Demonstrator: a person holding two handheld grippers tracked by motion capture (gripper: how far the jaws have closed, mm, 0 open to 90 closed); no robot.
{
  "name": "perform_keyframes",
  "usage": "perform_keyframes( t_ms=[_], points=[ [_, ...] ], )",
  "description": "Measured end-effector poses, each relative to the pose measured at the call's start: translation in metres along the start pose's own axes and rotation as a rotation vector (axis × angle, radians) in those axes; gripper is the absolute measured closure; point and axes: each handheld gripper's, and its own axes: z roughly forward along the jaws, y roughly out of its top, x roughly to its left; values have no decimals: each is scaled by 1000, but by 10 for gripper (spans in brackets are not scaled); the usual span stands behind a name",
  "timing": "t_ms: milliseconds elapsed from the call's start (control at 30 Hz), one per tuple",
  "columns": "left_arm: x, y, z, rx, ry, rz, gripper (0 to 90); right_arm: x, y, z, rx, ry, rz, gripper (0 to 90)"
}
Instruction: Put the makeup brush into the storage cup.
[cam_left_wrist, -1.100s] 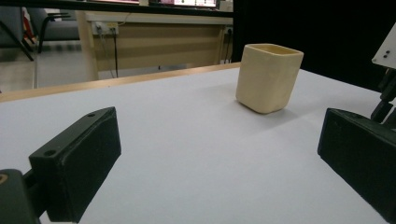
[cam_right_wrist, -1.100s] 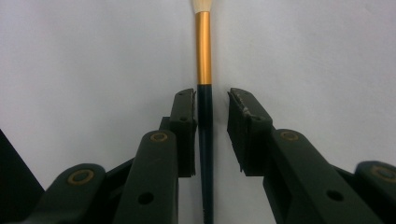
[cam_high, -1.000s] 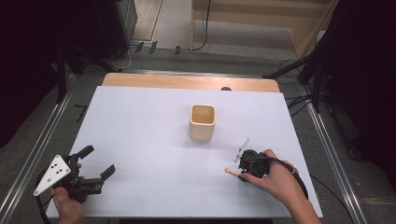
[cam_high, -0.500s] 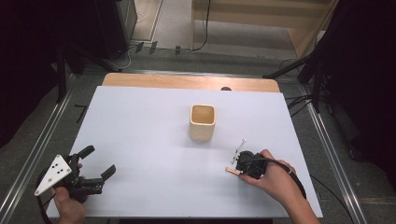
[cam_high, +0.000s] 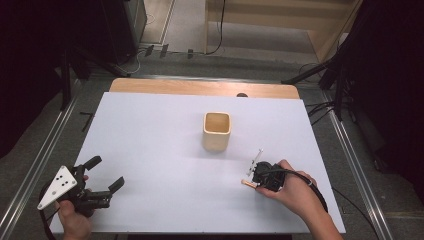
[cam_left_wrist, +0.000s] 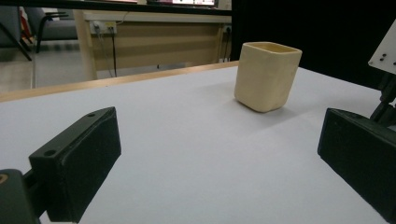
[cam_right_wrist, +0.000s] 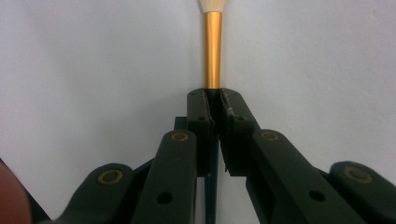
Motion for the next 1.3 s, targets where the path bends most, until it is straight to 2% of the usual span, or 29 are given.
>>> perform_keyframes(
  t_ms=[200, 300, 633, 667, 900, 1133, 1267, 1300],
  points=[
    [1, 0, 0, -1, 1, 1, 2, 1, 1, -1, 8, -13, -13, 848],
    [1, 0, -1, -2, 3, 0, 2, 1, 2, -2, -10, -14, -10, 848],
    [2, 0, -1, -3, 5, 1, 2, 0, 4, -19, -125, 4, 5, 849],
    [2, 0, -1, -3, 5, 3, 2, 0, 4, -21, -152, 9, 1, 848],
    [1, 0, -1, -2, 3, 1, 2, 0, 6, -26, -209, 24, -3, 849],
    [1, 0, -1, -2, 3, 0, 2, -1, 5, -36, -299, 50, 7, 849],
    [1, 0, -1, -2, 2, 0, 2, -2, 4, -43, -379, 70, 11, 848],
    [1, 0, -1, -1, 2, 1, 2, -2, 4, -43, -379, 70, 11, 848]
  ],
)
